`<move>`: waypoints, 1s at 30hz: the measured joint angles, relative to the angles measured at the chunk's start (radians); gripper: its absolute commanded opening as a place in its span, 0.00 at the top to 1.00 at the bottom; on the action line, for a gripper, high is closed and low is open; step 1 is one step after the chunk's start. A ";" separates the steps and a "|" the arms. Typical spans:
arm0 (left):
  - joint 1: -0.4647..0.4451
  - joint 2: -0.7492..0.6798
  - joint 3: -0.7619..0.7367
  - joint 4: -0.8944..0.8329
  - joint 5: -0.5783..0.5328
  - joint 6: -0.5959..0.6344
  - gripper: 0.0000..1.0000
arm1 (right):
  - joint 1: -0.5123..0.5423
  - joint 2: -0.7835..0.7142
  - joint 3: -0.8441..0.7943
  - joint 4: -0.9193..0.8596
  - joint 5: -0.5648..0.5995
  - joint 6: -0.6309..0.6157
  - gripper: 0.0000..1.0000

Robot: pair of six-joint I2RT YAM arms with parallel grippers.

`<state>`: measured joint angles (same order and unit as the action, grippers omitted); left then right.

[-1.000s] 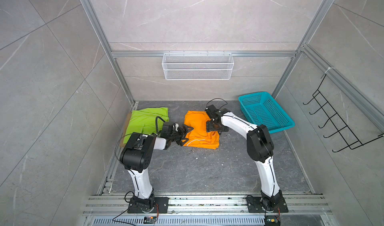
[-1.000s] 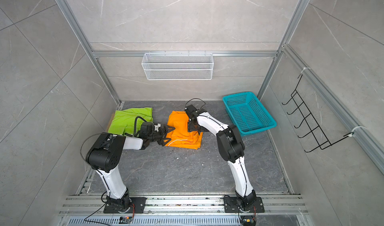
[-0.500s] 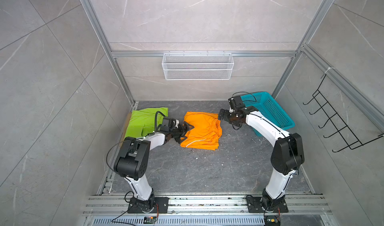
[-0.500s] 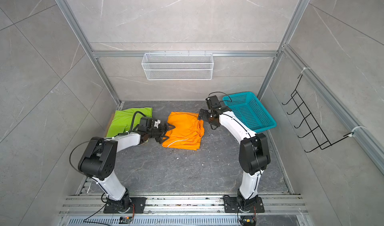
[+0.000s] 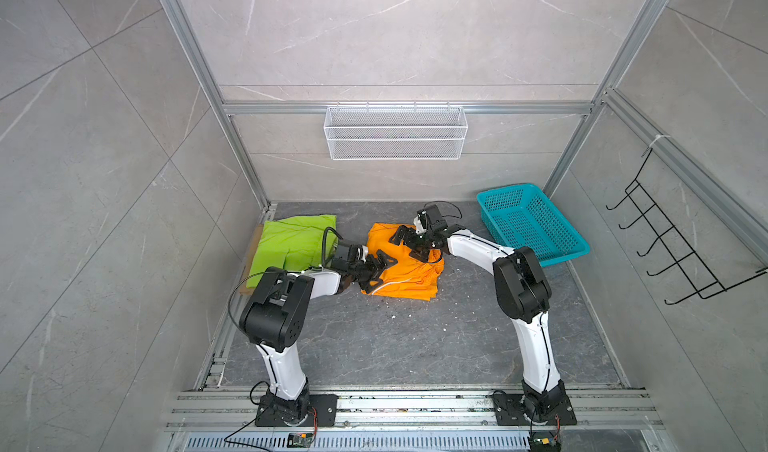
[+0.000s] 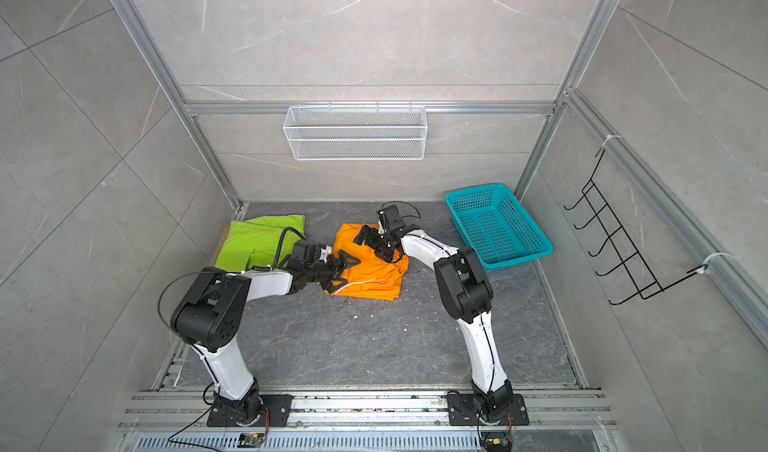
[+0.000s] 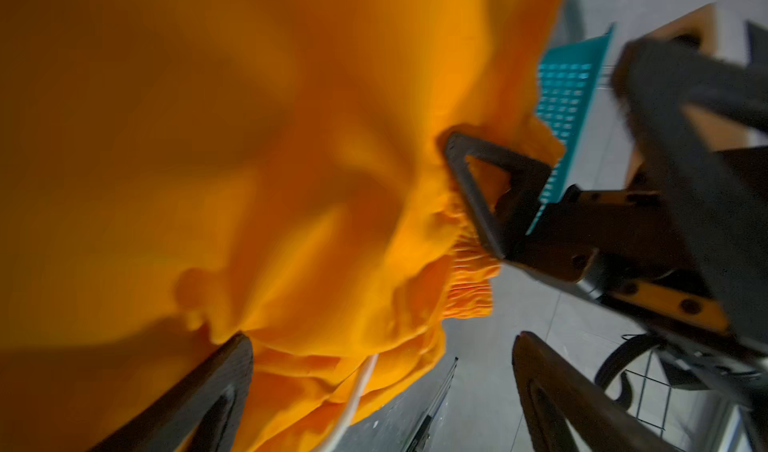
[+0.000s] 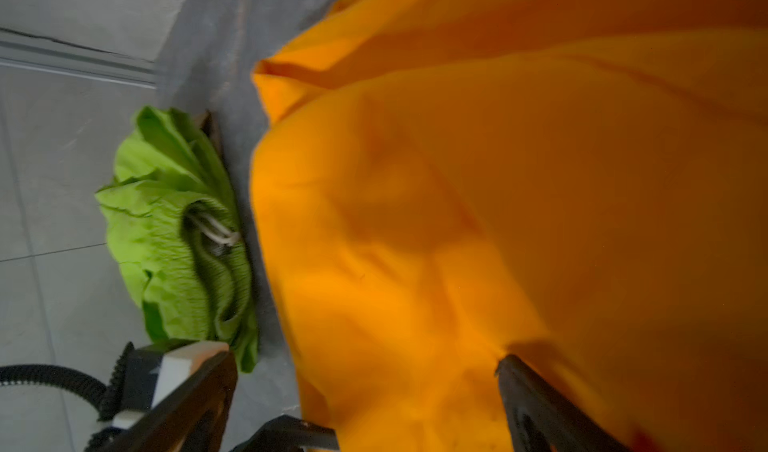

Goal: Fold and stack the shorts

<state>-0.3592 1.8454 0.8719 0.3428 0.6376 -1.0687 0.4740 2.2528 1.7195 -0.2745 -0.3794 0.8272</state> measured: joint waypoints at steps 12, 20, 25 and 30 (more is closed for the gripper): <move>0.000 -0.049 -0.163 0.203 0.000 0.025 0.00 | -0.161 0.030 0.104 -0.078 -0.036 -0.253 0.00; -0.001 -0.118 -0.086 -0.022 -0.002 0.048 0.00 | -0.207 -0.062 0.015 -0.089 -0.053 -0.251 0.00; 0.000 -0.189 0.101 -0.212 -0.013 0.105 0.00 | -0.163 -0.290 -0.199 0.005 -0.084 -0.144 0.00; 0.011 -0.180 0.147 -0.207 -0.007 0.114 0.00 | -0.082 -0.353 -0.344 0.174 -0.117 -0.057 0.00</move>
<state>-0.3481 1.6653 1.0191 0.1360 0.6308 -0.9550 0.3923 1.8999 1.3754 -0.1005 -0.4961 0.7700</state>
